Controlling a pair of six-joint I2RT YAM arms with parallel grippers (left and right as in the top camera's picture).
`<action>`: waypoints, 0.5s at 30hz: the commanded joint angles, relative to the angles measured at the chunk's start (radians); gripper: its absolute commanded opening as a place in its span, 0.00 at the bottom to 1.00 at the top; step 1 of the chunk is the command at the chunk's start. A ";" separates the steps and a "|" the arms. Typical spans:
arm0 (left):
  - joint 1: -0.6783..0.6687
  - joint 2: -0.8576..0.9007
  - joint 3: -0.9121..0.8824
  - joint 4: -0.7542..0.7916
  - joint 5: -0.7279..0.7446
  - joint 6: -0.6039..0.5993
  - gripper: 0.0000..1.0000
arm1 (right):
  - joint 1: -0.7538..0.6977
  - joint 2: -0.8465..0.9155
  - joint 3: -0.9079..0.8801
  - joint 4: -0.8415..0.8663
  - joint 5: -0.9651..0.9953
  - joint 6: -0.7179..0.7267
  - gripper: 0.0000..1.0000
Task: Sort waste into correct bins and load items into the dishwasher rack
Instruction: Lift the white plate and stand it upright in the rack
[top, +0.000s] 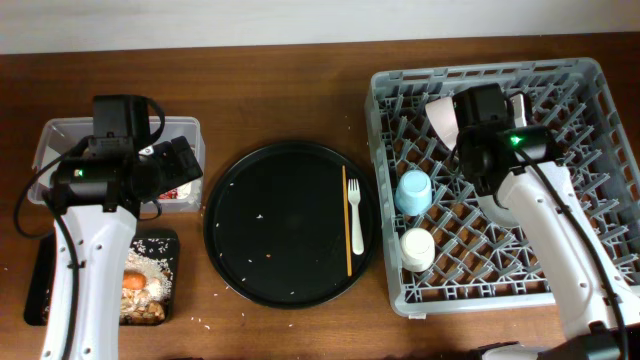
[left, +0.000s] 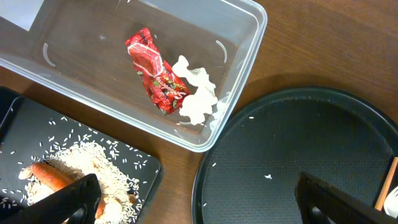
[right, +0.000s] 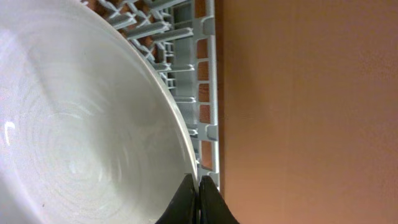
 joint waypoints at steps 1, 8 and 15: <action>0.004 -0.012 0.014 -0.001 -0.007 -0.003 0.99 | 0.008 0.003 -0.004 0.003 -0.050 0.012 0.04; 0.004 -0.012 0.014 -0.001 -0.007 -0.003 0.99 | 0.008 0.003 -0.004 0.011 -0.099 0.012 0.50; 0.004 -0.012 0.014 -0.001 -0.007 -0.003 0.99 | 0.039 -0.010 0.154 0.051 -0.238 0.013 0.60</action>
